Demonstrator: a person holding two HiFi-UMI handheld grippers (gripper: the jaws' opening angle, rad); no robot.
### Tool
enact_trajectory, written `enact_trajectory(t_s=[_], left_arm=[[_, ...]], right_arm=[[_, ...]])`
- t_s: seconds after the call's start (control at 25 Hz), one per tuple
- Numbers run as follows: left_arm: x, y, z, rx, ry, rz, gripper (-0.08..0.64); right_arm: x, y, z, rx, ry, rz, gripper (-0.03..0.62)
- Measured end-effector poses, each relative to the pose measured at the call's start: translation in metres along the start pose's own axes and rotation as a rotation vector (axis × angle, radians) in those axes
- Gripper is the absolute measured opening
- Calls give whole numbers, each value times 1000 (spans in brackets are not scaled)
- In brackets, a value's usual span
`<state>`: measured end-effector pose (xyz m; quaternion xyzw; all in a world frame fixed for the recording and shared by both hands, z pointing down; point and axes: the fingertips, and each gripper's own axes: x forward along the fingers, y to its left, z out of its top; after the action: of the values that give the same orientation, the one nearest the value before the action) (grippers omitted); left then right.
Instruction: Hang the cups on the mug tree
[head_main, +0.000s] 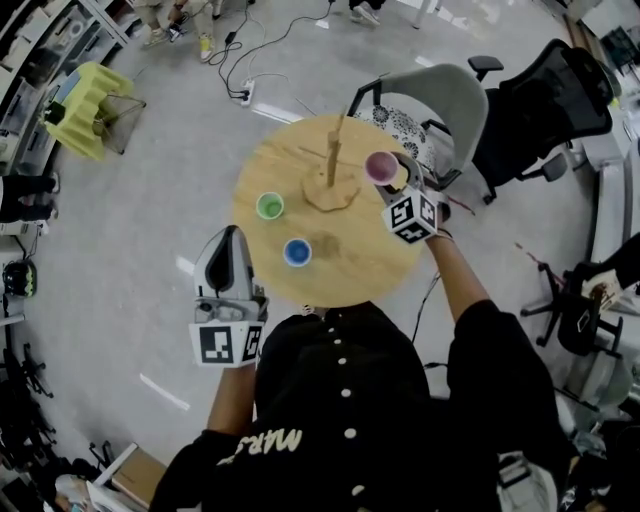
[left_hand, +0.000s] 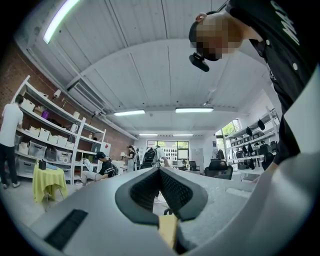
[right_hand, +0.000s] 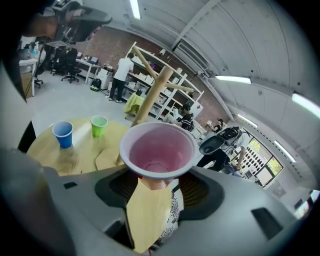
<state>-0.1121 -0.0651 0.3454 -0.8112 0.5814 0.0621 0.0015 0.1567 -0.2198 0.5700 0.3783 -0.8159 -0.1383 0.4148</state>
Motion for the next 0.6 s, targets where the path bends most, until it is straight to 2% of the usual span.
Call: enact_trajectory(t_s=[0.16,0.32,0.6], left_arm=[[-1,6,2,-4,3,1,-6],[-5,9,0,-8,6,0,-6],[-11,13,2,-11,4,3,-6]], right_arm=[[-2,-2,-7,14,24,-12,258],[0,9,-10,-23,64,13,258],[0,6,28,-106,27,4,259]])
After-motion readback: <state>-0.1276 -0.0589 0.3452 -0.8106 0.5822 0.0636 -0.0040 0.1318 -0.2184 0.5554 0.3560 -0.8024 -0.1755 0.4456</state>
